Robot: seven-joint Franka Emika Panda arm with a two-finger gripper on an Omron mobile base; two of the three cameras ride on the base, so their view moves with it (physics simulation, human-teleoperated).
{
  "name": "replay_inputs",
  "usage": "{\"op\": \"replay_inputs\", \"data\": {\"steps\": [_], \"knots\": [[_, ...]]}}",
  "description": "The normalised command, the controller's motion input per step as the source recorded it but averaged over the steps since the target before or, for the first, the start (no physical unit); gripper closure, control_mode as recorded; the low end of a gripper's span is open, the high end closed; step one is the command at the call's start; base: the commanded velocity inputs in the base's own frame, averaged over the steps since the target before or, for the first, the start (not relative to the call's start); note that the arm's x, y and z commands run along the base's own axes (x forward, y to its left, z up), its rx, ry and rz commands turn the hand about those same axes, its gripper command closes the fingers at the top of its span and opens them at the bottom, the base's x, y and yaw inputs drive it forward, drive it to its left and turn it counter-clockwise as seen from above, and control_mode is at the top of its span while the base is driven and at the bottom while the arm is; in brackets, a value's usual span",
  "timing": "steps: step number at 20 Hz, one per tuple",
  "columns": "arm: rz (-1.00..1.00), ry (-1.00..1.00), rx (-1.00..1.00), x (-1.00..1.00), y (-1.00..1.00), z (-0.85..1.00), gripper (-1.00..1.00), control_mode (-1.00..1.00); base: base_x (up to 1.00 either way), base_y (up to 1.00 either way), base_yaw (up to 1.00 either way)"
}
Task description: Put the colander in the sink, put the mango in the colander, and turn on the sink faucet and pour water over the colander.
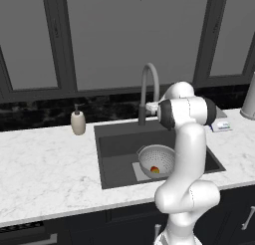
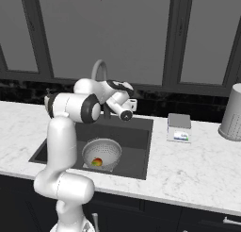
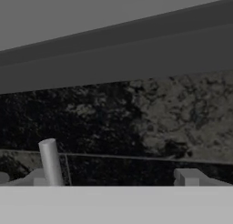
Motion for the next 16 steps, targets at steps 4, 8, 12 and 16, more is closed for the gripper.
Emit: {"op": "replay_inputs", "data": {"steps": [4, 8, 12, 16], "knots": [[0.0, 0.0, 0.0, 0.0, -0.08, 0.0, -1.0, -1.0, 0.0, 0.0, 0.0], [0.0, 0.0, 0.0, 0.0, -0.49, 0.0, -1.0, -1.0, 0.0, 0.0, 0.0], [0.0, -0.04, 0.0, 0.0, -0.67, -0.01, -1.0, -1.0, 0.0, 0.0, 0.0], [0.0, -0.05, 0.01, 0.0, -0.78, 0.0, -1.0, -1.0, 0.0, 0.0, 0.0]]}}
